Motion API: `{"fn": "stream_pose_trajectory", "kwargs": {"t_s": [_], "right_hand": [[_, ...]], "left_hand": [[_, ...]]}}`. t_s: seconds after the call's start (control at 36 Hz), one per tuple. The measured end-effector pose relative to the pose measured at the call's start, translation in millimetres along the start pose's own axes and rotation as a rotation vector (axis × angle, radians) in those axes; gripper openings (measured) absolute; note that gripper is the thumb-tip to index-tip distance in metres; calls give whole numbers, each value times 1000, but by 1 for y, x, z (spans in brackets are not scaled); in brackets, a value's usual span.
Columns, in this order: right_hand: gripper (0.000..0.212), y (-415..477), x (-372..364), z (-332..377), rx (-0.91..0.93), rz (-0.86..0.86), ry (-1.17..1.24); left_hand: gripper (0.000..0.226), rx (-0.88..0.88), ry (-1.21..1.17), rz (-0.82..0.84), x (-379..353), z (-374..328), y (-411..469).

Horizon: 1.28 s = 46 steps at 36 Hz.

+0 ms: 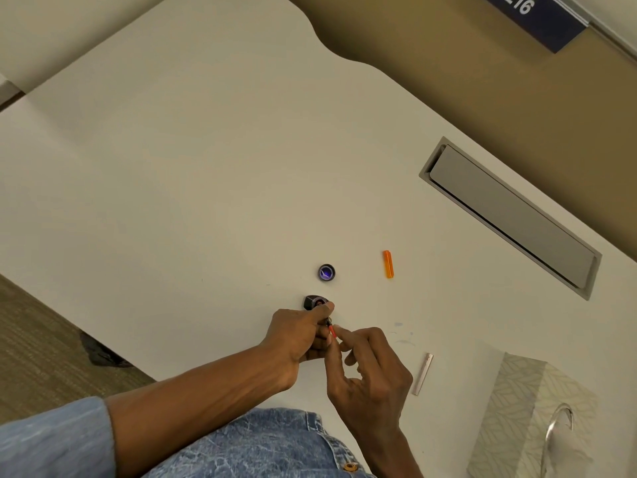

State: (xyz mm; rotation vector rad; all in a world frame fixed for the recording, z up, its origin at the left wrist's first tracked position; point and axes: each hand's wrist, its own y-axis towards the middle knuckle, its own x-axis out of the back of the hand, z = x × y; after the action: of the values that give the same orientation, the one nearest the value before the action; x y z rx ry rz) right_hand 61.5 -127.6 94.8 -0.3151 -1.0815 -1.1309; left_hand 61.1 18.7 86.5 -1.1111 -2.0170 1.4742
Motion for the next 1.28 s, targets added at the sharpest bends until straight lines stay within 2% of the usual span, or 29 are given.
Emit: {"fn": "stream_pose_trajectory", "kwargs": {"t_s": [0.72, 0.92, 1.28], "right_hand": [[18, 1, 1, -1, -9, 11, 35], [9, 3, 1, 0, -5, 0, 27], [16, 4, 1, -2, -11, -14, 7]], "left_hand": [[33, -1, 9, 1, 0, -1, 0], [33, 3, 17, -11, 0, 1, 2], [33, 0, 19, -34, -1, -2, 0]]}}
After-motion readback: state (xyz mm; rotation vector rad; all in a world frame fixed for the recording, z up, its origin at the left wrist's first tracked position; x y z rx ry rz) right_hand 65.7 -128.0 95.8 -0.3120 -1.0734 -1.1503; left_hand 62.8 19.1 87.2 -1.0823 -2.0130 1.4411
